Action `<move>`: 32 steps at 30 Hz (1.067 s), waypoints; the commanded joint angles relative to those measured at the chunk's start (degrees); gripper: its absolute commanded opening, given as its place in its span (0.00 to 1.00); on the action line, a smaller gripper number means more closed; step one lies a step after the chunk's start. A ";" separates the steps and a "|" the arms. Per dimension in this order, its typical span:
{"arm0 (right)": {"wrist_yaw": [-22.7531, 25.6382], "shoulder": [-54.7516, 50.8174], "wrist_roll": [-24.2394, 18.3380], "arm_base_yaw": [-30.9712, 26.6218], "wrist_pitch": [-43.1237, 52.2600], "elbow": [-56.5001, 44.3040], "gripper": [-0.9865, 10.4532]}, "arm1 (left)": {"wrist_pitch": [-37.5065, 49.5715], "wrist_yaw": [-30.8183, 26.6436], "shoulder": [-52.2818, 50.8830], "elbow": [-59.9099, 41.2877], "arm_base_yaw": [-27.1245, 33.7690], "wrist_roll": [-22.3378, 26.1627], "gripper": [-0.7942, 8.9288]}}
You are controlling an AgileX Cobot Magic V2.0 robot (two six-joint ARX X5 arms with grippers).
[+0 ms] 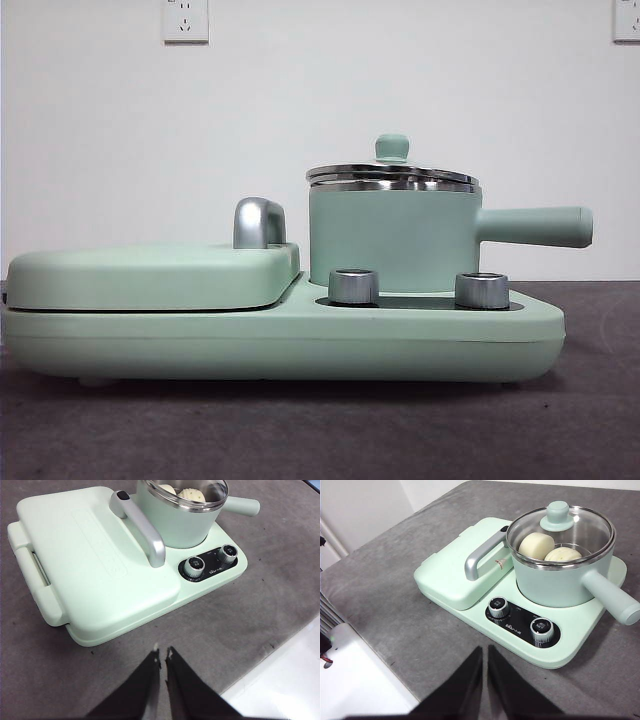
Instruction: Put the buns in a small steamer
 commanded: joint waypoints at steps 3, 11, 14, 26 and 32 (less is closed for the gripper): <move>-0.02 0.22 -0.26 0.31 0.70 0.26 0.10 | 1.22 -0.35 -0.94 0.00 0.22 -0.11 0.11; 0.00 0.22 -0.26 0.31 0.72 0.26 0.10 | 11.52 -0.35 -6.38 -10.10 13.38 0.02 0.11; 0.00 0.22 -0.26 0.31 0.72 0.26 0.10 | 22.64 -0.35 -10.73 -17.88 21.14 1.46 0.11; -0.02 0.22 -0.26 0.31 0.72 0.26 0.10 | 46.84 -0.35 -25.86 -47.71 40.35 8.90 0.11; 0.00 0.22 -0.26 0.31 0.72 0.26 0.10 | 46.23 -0.37 -26.84 -50.25 41.97 9.40 0.11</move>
